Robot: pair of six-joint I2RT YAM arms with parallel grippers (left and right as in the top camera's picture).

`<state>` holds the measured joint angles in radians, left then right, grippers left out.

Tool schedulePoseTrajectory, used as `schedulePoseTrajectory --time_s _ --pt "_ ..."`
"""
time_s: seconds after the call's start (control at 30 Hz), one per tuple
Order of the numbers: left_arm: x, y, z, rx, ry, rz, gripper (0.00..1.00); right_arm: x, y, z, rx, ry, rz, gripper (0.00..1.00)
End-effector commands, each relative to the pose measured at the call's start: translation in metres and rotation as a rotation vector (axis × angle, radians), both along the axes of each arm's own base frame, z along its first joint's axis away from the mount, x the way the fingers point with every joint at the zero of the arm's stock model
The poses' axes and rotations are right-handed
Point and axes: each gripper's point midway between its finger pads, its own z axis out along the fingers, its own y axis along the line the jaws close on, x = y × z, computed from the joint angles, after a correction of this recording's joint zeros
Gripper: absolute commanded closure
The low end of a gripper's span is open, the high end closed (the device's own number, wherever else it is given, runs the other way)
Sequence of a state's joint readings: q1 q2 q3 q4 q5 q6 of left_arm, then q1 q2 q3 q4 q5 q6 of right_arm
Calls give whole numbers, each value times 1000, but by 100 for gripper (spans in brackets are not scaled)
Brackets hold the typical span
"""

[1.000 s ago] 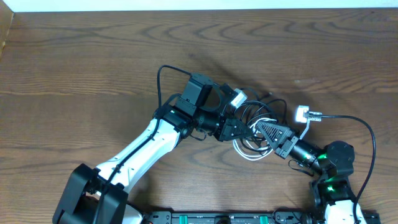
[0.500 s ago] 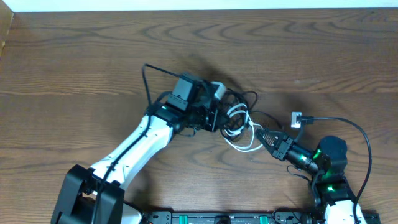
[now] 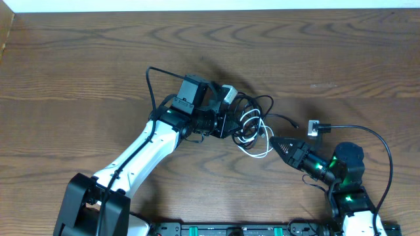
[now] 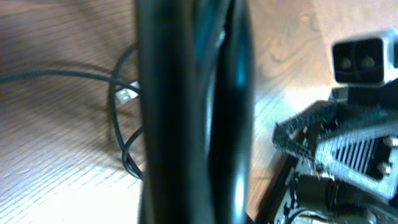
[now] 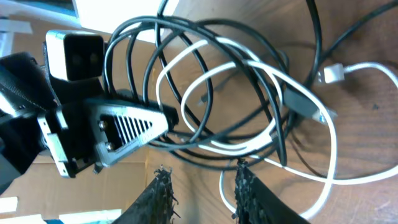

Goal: Untangle cables

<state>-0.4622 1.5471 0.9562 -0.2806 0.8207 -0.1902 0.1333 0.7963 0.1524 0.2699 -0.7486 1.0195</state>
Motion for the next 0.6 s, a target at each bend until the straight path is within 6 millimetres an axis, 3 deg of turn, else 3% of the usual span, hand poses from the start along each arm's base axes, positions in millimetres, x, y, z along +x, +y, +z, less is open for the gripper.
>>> schedulePoseTrajectory --time_s 0.0,0.13,0.57 --pt "-10 -8 8 -53 -33 -90 92 7 -2 10 47 24 -43 73" --pt "-18 -15 8 -51 -66 -141 92 11 -3 19 97 30 -66 78" --pt "-41 -34 6 -40 -111 -243 93 13 -2 28 153 44 -80 77"
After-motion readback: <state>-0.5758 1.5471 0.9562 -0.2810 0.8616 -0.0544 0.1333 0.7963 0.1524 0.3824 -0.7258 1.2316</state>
